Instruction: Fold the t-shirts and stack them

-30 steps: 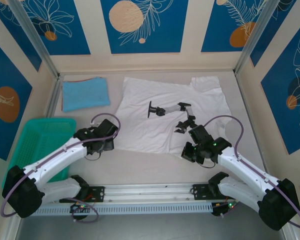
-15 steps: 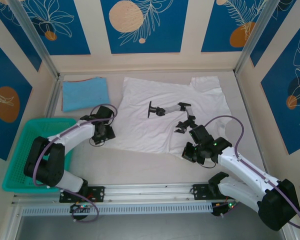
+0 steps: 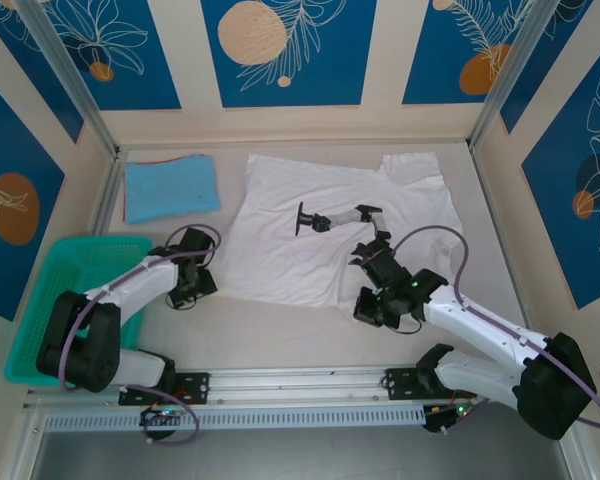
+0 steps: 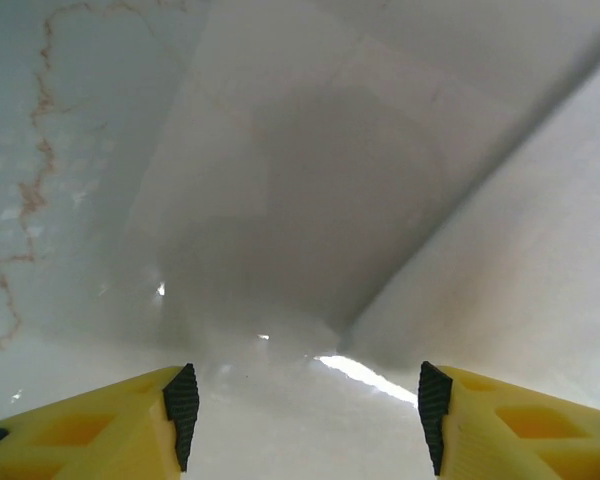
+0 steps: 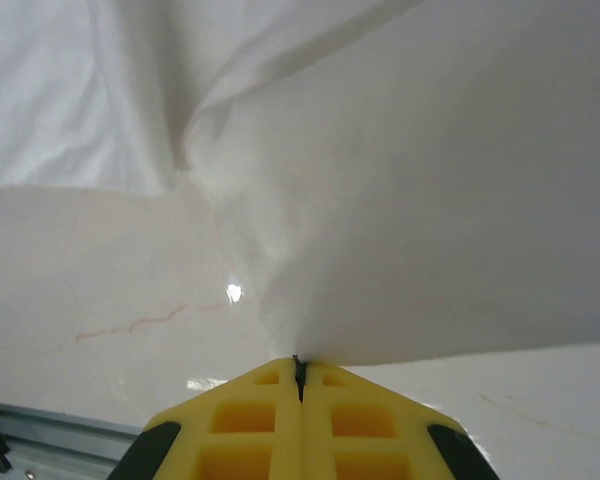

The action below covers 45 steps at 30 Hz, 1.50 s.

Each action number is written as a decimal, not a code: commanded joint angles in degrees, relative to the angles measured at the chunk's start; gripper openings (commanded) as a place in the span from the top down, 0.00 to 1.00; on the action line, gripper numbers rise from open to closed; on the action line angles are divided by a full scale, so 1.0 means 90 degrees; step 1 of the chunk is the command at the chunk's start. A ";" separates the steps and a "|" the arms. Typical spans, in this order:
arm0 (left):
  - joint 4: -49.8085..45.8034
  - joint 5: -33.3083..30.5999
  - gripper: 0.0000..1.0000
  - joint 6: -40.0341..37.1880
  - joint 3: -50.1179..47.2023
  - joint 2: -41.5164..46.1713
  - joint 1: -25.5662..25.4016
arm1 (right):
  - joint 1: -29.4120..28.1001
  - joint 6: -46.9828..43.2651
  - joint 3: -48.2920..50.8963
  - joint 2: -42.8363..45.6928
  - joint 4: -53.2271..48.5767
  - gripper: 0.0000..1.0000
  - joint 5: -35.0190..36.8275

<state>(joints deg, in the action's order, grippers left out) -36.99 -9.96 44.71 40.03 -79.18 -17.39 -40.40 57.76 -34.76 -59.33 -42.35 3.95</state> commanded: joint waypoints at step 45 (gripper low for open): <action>0.1333 0.1009 0.44 -0.0284 -0.0371 -0.0295 0.0145 | 0.1293 0.4837 0.0673 0.1219 -0.2269 0.52 0.1340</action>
<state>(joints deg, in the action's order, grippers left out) -32.32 -7.09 42.92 38.65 -80.66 -16.08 -24.99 90.21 -26.68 -46.26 -59.88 13.65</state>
